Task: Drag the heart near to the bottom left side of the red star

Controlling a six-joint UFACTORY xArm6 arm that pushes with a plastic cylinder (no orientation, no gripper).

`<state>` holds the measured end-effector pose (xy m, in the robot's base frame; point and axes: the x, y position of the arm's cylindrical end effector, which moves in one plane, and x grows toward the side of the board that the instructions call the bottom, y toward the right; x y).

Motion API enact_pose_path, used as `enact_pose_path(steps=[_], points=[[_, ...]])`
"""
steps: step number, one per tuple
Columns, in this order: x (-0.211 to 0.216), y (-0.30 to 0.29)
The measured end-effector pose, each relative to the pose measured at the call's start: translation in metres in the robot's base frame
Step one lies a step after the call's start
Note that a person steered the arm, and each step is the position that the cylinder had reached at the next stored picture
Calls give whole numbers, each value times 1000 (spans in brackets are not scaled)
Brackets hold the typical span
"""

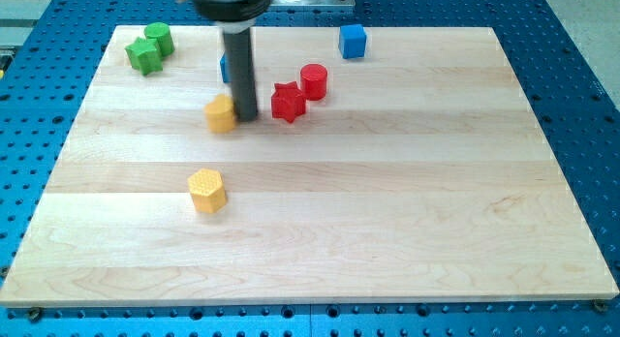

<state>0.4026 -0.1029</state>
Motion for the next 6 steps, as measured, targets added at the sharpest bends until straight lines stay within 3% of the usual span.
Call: enact_pose_path(steps=[1,2,3,4,5,6], points=[[-3,17],[-56,-37],[-9,-84],[29,-41],[52,-88],[67,-18]])
